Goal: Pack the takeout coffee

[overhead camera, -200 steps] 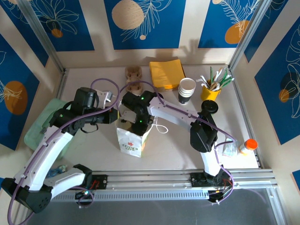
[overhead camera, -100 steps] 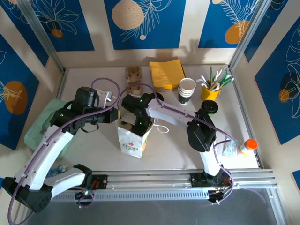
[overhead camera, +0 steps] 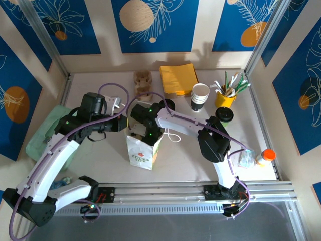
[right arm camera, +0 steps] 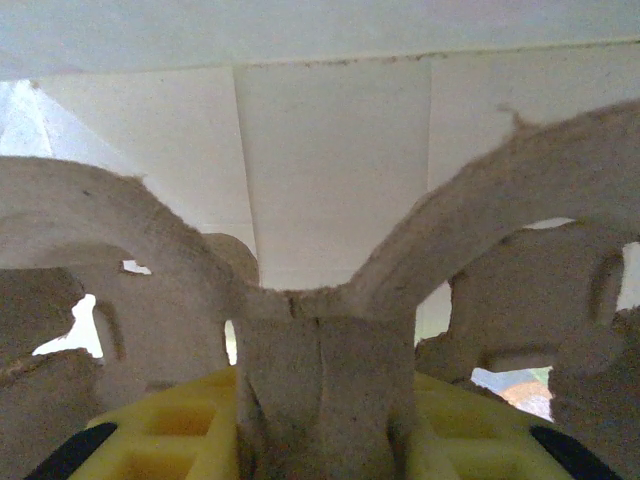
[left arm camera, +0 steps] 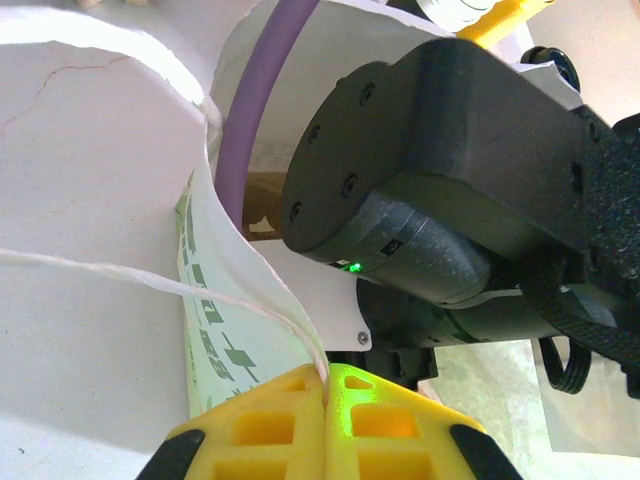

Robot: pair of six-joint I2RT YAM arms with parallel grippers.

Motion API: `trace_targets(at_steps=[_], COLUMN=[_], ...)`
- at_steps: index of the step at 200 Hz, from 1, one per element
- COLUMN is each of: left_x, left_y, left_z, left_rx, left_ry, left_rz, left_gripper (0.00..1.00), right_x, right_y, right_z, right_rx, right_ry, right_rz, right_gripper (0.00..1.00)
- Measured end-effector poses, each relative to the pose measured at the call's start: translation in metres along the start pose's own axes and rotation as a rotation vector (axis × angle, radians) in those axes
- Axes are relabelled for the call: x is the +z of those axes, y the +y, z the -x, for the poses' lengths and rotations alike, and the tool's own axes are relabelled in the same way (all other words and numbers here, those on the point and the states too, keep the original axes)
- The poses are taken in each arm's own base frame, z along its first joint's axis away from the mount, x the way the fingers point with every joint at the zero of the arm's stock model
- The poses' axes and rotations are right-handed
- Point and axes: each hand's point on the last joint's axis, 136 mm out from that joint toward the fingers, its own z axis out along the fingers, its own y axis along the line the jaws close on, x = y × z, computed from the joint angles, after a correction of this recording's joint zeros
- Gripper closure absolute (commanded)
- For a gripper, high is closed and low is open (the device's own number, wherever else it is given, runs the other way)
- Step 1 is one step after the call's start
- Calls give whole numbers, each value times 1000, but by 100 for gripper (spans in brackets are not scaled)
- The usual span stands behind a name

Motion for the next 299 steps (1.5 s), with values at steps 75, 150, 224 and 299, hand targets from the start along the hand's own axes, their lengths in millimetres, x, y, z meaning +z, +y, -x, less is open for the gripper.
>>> trace_targets(at_steps=[75,150,224,299], left_x=[0,2,0,1], left_y=[-1,-2,-3,-3], left_z=[1,0,0,0], left_rx=[3,6,9,16], left_ry=[-4,-8,-13,-28], left_rz=[-9,-22,-24,-33], left_gripper=[100,100,100,100], right_x=[13,21,37,36], right_y=[0,-1,0,0], right_z=[-2,-3,-9,-8], right_rx=[2,6,21,23], right_ry=[16,19,43,42], right_rz=[8,11,21,21], right_gripper=[68,67,65,62])
